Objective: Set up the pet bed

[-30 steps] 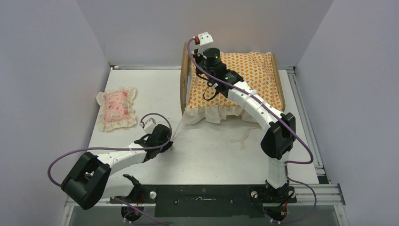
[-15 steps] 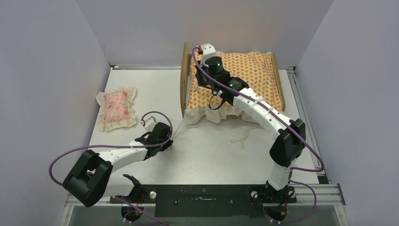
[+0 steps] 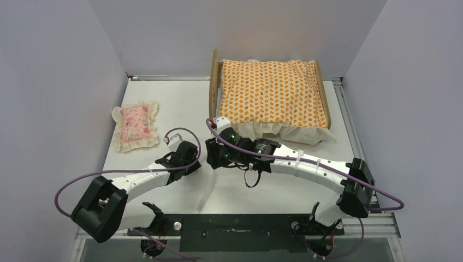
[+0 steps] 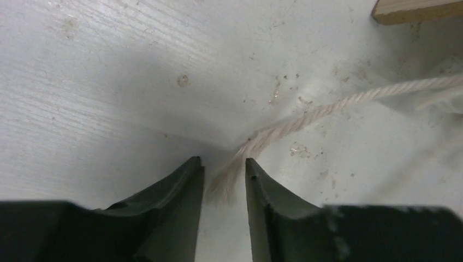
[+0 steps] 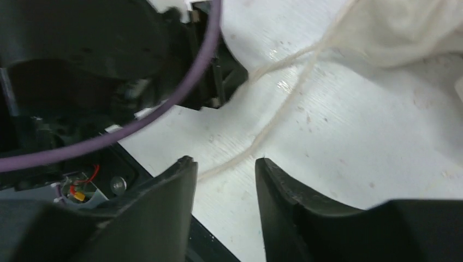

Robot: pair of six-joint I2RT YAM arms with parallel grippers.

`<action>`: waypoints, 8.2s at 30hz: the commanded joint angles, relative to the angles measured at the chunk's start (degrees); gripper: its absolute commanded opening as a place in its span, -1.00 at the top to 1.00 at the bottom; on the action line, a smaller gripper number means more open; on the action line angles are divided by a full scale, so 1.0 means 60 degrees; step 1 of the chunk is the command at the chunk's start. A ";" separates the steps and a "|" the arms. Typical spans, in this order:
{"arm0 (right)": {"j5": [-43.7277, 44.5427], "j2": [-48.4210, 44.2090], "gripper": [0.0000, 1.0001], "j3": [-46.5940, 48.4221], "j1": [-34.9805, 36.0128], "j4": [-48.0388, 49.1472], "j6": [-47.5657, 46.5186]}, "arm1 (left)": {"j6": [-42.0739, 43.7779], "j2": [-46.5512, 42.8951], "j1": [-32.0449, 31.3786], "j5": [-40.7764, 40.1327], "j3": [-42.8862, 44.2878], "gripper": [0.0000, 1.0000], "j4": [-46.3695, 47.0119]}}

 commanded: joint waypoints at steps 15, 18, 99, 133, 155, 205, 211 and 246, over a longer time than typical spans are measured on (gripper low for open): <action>0.0320 -0.0729 -0.26 0.1721 -1.0144 -0.1338 -0.3250 | 0.2757 -0.3668 0.0225 -0.1404 0.1987 -0.97 -0.4741; -0.0013 0.0079 -0.22 0.2117 -1.1211 -0.0500 -0.3419 | 0.3648 -0.4144 0.0225 -0.1448 0.2514 -0.93 -0.4798; 0.0224 -0.3262 -0.31 -0.5958 -0.4576 0.1326 -0.0294 | 0.2298 0.2725 -0.3732 -0.1619 0.5514 1.00 -0.0232; 0.2165 -0.0038 -0.01 -0.5044 -0.1668 0.6072 0.0516 | 0.5322 0.1055 -0.0873 0.1063 0.5387 1.00 -0.1458; 0.2553 -0.0436 0.89 -0.4047 -0.0912 0.2932 -0.0216 | 0.5523 0.0913 -0.0377 0.1369 0.5491 1.00 -0.1435; 0.3873 0.1415 0.25 -0.3308 -0.0601 0.5708 0.1404 | 0.6021 0.0420 0.0005 0.2252 0.4419 1.00 -0.0625; 0.4736 0.2160 0.31 -0.3053 -0.0592 0.6179 0.1640 | 0.6021 0.0421 0.0005 0.2217 0.4429 1.00 -0.0635; 0.4917 0.1932 0.23 -0.4240 -0.0539 0.8782 0.1463 | 0.6021 0.0365 0.0005 0.2310 0.4512 1.00 -0.0790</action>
